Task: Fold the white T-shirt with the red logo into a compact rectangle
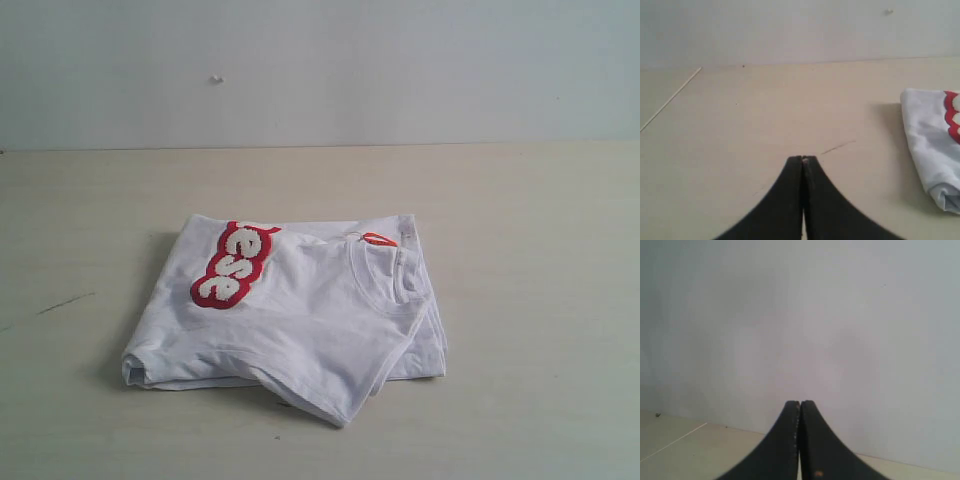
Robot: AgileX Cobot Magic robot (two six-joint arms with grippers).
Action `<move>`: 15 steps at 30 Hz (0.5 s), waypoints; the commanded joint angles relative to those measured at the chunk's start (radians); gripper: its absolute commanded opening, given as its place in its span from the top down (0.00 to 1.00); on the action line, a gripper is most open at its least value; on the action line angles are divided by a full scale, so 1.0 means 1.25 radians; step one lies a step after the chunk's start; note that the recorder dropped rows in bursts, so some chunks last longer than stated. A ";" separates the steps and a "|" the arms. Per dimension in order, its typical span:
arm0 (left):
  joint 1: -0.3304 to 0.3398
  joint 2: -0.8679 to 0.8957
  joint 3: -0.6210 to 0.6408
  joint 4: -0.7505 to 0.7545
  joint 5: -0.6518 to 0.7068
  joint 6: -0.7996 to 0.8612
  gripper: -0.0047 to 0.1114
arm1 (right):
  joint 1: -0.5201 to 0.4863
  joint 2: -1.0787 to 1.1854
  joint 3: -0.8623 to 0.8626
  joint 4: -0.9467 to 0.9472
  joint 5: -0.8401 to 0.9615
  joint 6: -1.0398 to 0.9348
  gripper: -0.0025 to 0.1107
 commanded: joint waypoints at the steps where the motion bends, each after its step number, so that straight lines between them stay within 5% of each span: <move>1: -0.006 -0.004 0.001 -0.006 0.011 -0.036 0.96 | 0.001 -0.003 0.004 0.000 -0.003 -0.002 0.98; 15: -0.006 -0.004 0.001 -0.006 0.009 -0.049 0.96 | 0.001 -0.003 0.004 0.000 -0.003 -0.002 0.98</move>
